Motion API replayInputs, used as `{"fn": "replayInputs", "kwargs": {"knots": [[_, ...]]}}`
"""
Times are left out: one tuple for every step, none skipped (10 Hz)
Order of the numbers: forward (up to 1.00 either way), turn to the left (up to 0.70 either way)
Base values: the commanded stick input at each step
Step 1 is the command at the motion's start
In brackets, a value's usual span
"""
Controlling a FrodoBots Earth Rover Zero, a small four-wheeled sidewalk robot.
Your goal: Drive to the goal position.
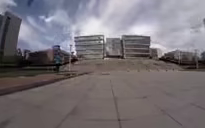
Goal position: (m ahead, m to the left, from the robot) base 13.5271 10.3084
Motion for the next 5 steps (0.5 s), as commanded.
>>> {"fn": "replayInputs", "kwargs": {"knots": [[0.7,0.0],[0.7,0.0],[0.7,0.0],[0.7,0.0],[0.7,0.0]]}}
